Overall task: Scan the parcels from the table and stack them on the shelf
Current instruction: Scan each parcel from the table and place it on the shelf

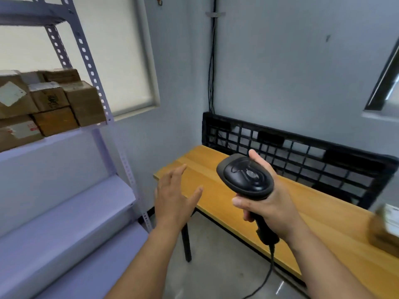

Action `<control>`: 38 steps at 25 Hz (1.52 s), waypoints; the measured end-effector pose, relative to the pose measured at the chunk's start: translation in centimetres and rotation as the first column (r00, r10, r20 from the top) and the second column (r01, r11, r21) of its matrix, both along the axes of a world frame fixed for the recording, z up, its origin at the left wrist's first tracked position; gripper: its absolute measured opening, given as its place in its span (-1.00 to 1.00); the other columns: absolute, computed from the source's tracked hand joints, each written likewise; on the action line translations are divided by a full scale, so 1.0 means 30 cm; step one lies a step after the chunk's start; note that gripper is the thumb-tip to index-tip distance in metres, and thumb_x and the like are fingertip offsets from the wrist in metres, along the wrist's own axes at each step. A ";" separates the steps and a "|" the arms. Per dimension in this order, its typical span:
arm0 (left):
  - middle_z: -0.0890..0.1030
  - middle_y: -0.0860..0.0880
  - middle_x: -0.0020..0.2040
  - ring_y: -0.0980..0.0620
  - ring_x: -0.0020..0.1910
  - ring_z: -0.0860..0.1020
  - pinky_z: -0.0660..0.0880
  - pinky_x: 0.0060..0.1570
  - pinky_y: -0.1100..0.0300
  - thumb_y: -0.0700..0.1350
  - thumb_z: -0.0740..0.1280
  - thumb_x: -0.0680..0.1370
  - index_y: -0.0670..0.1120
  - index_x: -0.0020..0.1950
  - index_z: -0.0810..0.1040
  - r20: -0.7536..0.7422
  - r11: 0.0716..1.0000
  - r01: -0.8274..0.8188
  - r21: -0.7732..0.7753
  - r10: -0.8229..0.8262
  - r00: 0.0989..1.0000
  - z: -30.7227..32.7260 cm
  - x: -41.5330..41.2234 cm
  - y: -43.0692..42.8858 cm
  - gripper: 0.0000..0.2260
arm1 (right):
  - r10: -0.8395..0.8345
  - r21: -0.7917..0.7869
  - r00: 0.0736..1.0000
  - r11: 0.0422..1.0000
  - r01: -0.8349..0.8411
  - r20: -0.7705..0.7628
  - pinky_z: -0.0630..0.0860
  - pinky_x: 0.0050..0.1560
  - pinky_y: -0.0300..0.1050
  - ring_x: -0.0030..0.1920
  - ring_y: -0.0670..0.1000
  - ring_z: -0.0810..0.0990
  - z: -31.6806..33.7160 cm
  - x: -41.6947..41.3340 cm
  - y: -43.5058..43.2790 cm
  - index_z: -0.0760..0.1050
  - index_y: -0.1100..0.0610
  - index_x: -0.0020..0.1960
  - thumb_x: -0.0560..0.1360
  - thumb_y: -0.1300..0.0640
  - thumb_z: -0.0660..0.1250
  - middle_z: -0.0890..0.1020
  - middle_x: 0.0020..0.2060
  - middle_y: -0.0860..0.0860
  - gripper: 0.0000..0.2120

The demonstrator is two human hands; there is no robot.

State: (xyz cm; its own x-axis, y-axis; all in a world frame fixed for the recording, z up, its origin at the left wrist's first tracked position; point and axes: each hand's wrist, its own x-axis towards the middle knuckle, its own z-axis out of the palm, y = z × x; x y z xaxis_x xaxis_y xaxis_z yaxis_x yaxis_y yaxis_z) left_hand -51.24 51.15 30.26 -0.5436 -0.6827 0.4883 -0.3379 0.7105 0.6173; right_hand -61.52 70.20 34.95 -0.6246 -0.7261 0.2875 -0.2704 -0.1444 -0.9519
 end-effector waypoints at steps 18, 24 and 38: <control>0.38 0.04 0.37 0.04 0.35 0.32 0.25 0.30 0.14 0.19 0.33 0.50 0.07 0.47 0.30 0.089 0.836 0.545 0.056 -0.548 0.832 -0.123 -0.713 0.782 -0.43 | -0.570 0.114 0.820 0.819 0.562 0.055 0.57 -0.44 -0.04 -0.46 0.16 0.57 -0.125 -0.296 0.809 0.16 -0.19 0.51 0.23 0.21 0.59 0.67 -0.09 0.08 0.00; 0.34 0.05 0.42 0.07 0.40 0.27 0.28 0.35 0.10 0.18 0.30 0.54 0.09 0.52 0.21 0.166 0.738 0.656 0.158 -0.675 0.719 -0.200 -0.976 0.908 -0.41 | -0.737 0.166 0.666 0.675 0.719 0.112 0.56 -0.43 0.00 -0.44 0.19 0.57 -0.203 -0.491 0.964 0.17 -0.26 0.48 0.24 0.19 0.62 0.68 -0.13 0.13 -0.01; 0.20 0.03 0.53 0.03 0.44 0.28 0.37 0.36 -0.02 0.18 0.21 0.59 0.06 0.57 0.08 0.360 0.497 0.645 0.581 -0.867 0.344 -0.476 -1.427 1.068 -0.39 | -0.837 0.432 0.517 0.539 0.723 0.181 0.54 -0.41 -0.07 -0.46 0.10 0.55 -0.496 -0.841 1.027 0.20 -0.48 0.31 0.28 0.32 0.60 0.63 0.13 -0.07 -0.03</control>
